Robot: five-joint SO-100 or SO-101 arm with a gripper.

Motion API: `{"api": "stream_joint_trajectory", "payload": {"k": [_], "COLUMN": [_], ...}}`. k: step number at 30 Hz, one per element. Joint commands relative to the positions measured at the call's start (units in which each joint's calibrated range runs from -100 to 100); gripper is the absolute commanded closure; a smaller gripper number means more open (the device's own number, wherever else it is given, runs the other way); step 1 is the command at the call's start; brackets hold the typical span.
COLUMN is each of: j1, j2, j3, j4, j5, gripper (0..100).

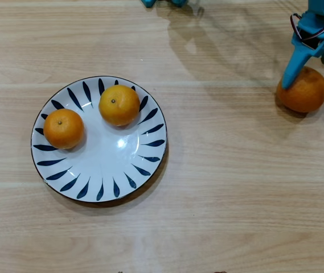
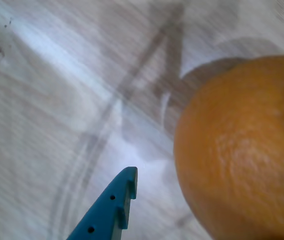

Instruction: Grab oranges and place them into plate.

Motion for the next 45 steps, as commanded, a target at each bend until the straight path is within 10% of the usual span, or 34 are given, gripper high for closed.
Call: {"api": "stream_joint_trajectory", "payload": {"k": [1, 34, 45], "j1": [0.4, 3.9, 3.7], "j2": [2.8, 2.9, 2.6], "j3": [-3.4, 10.9, 11.4], "j4": [-5.3, -14.6, -14.4], "j5": [-0.3, -2.4, -3.3], "gripper": [53, 53, 76]}}
